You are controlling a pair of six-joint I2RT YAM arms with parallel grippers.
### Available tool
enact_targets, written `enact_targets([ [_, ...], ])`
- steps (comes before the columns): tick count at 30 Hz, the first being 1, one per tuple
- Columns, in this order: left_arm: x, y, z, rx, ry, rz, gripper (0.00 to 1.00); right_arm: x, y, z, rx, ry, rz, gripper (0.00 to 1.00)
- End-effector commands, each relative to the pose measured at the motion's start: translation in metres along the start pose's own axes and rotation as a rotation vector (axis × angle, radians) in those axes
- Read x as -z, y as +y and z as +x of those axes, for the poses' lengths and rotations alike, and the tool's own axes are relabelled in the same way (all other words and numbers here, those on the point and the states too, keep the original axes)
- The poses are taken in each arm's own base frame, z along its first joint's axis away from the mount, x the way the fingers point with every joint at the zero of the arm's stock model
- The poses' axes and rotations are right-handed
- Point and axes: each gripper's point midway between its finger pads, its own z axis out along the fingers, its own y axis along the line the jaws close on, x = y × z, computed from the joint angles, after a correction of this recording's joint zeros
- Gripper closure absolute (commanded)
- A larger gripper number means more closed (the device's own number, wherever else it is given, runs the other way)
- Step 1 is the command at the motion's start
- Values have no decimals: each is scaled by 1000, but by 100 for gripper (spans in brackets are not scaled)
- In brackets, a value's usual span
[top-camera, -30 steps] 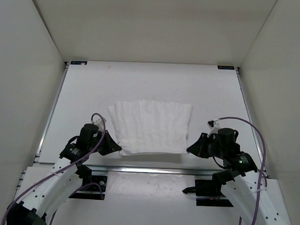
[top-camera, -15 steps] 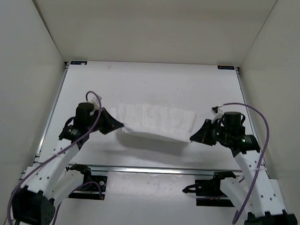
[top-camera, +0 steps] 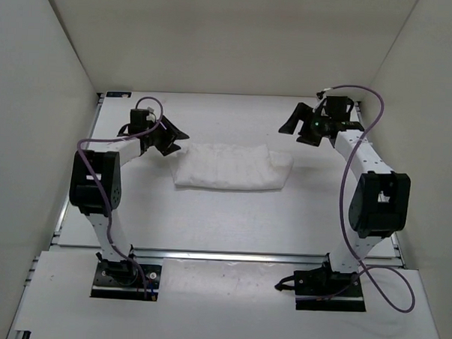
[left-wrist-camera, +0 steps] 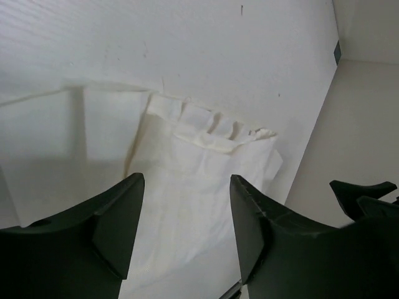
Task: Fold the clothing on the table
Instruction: Fold the skirt
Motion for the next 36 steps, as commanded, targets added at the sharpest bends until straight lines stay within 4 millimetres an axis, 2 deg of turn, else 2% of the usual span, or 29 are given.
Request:
enact_targets([
  [1,15,-49,-26,-71,-30,147,31,20,-6,-31,27,-118,54,17],
  [3,21,-46,-18,-86,-29,139,30,26,-11,-13,12,-105,60,15],
  [4,29,-38,-15,-88,-44,124,29,26,-17,3,-19,-85,57,12],
  [5,36,-35,-6,-93,-46,114,28,29,-14,10,-20,-86,46,10],
  [6,38,-21,6,-97,-27,80,27,30,-18,28,-51,-72,45,7],
  [7,47,-20,4,-122,-55,71,27,31,-20,48,-79,-56,37,5],
  [8,52,-6,16,-139,-49,31,26,32,-17,55,-102,-56,24,3],
  [9,55,6,27,-134,-30,-6,26,31,-19,73,-120,-40,15,1],
  [11,70,16,35,-175,-55,-41,23,30,-24,101,-169,-10,13,1],
  [13,76,36,55,-170,-36,-78,23,28,-24,110,-180,-21,13,1],
  [14,80,38,54,-188,-60,-84,21,25,-28,118,-190,-13,18,1],
  [16,81,58,72,-183,-42,-129,20,21,-28,126,-214,-1,-2,1],
  [17,82,58,73,-192,-51,-125,20,18,-33,134,-246,14,-8,1],
  [18,81,68,82,-180,-41,-142,19,17,-30,133,-246,-1,-22,3],
  [20,75,77,94,-168,-25,-141,19,10,-35,141,-293,-11,-42,11],
  [25,57,85,106,-133,-28,-145,17,-1,-38,146,-366,-18,-73,16],
  [27,50,85,106,-119,-38,-149,16,-9,-38,148,-382,-6,-77,21],
  [28,47,84,104,-111,-51,-148,16,-12,-36,148,-386,-8,-82,28],
  [31,41,84,99,-95,-94,-155,22,-18,-40,147,-409,-19,-81,41],
  [32,40,82,96,-99,-115,-153,26,-19,-40,146,-409,-20,-83,51],
  [34,40,84,93,-103,-136,-162,41,-23,-41,141,-411,-17,-95,65],
  [35,42,83,89,-108,-160,-168,45,-24,-43,143,-403,-13,-92,89],
  [36,43,86,90,-109,-162,-171,48,-24,-44,140,-405,-19,-89,100],
])
